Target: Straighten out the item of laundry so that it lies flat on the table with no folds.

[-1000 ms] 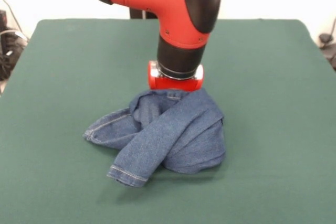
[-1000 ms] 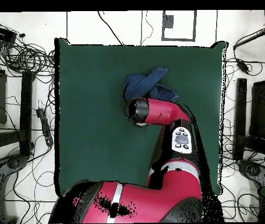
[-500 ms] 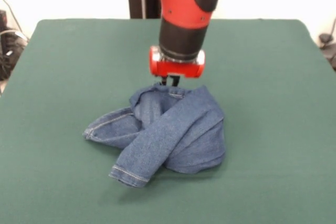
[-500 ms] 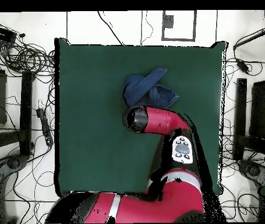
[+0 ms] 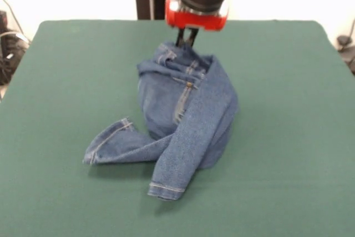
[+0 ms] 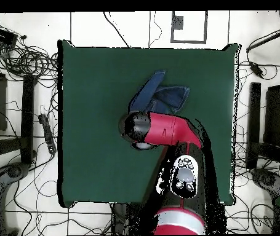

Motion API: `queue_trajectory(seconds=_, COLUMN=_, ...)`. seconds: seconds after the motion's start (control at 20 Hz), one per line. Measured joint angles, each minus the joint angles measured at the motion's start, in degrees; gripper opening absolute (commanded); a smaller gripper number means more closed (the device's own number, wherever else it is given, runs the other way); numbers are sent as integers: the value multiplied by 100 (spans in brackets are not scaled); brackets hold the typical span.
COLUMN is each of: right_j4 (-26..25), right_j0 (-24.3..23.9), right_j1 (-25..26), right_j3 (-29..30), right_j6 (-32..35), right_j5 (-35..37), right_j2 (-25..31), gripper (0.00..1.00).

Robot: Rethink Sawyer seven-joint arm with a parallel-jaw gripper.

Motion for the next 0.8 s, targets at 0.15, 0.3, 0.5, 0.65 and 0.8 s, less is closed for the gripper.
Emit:
queue_trajectory(seconds=0.15, right_j4=50, right_j0=10, right_j1=-129, right_j3=16, right_j6=0, right_j5=427, right_j2=-1, gripper=0)
queue_trajectory(seconds=0.3, right_j4=62, right_j0=2, right_j1=-200, right_j3=27, right_j6=0, right_j5=500, right_j2=-1, gripper=0)
queue_trajectory(seconds=0.5, right_j4=93, right_j0=3, right_j1=-288, right_j3=36, right_j6=0, right_j5=500, right_j2=-3, gripper=0)
queue_trajectory(seconds=0.65, right_j4=104, right_j0=8, right_j1=-310, right_j3=37, right_j6=1, right_j5=500, right_j2=-7, gripper=0)
queue_trajectory(seconds=0.8, right_j4=104, right_j0=67, right_j1=-364, right_j3=37, right_j6=10, right_j5=512, right_j2=-61, gripper=0)
